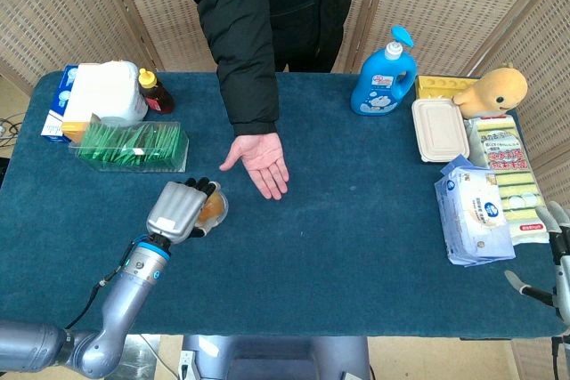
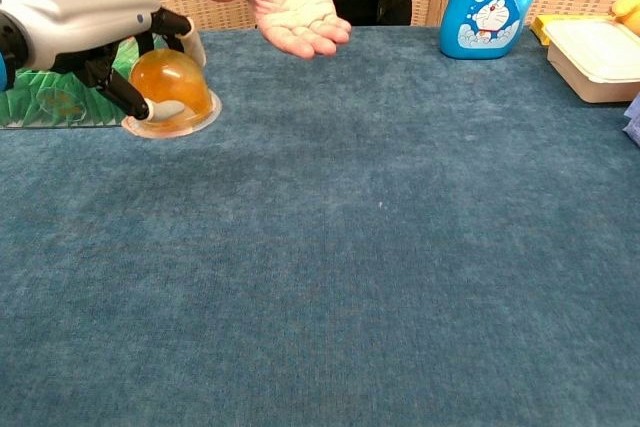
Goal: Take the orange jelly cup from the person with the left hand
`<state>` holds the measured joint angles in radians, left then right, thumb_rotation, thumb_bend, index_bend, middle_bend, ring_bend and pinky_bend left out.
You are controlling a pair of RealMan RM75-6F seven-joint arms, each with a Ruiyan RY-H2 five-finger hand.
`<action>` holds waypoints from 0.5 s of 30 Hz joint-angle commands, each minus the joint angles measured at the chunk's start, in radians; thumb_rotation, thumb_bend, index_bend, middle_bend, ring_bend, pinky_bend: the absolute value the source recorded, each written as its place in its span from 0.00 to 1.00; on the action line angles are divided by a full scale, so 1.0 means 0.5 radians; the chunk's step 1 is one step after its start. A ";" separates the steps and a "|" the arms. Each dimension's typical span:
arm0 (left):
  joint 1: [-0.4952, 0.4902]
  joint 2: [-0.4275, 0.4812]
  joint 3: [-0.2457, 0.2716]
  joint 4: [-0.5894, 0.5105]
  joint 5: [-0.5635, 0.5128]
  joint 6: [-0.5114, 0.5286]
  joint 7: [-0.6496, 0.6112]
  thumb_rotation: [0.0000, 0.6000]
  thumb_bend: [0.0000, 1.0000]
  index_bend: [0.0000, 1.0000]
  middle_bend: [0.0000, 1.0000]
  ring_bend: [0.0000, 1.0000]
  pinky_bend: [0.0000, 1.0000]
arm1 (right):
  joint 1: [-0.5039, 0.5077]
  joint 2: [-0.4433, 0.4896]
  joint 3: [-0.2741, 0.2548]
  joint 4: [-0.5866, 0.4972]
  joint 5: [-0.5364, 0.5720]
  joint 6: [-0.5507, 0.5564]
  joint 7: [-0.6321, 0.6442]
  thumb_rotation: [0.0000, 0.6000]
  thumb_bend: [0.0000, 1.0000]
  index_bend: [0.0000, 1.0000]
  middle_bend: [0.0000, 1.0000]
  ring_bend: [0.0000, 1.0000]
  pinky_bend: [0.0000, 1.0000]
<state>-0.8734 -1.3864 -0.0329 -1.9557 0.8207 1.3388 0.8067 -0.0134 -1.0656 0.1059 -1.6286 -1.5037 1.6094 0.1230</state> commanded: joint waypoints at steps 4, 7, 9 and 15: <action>0.054 -0.140 -0.074 0.340 0.021 -0.189 -0.256 1.00 0.36 0.43 0.46 0.39 0.55 | 0.004 -0.006 0.002 0.001 0.008 -0.009 -0.009 1.00 0.16 0.09 0.01 0.01 0.00; 0.065 -0.154 -0.092 0.397 -0.012 -0.292 -0.343 1.00 0.27 0.19 0.26 0.23 0.44 | 0.007 -0.007 0.002 0.003 0.014 -0.018 -0.013 1.00 0.16 0.09 0.01 0.01 0.00; 0.060 -0.135 -0.092 0.401 -0.039 -0.360 -0.343 1.00 0.21 0.03 0.12 0.10 0.38 | 0.011 -0.011 0.002 0.003 0.012 -0.022 -0.022 1.00 0.16 0.09 0.01 0.01 0.00; 0.106 -0.036 -0.106 0.289 0.039 -0.320 -0.374 1.00 0.17 0.00 0.02 0.00 0.32 | 0.011 -0.016 -0.002 0.001 0.004 -0.018 -0.037 1.00 0.16 0.09 0.01 0.01 0.00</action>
<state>-0.8332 -1.4243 -0.0837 -1.7880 0.8172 1.1607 0.6294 -0.0079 -1.0732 0.1050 -1.6284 -1.5013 1.6004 0.1047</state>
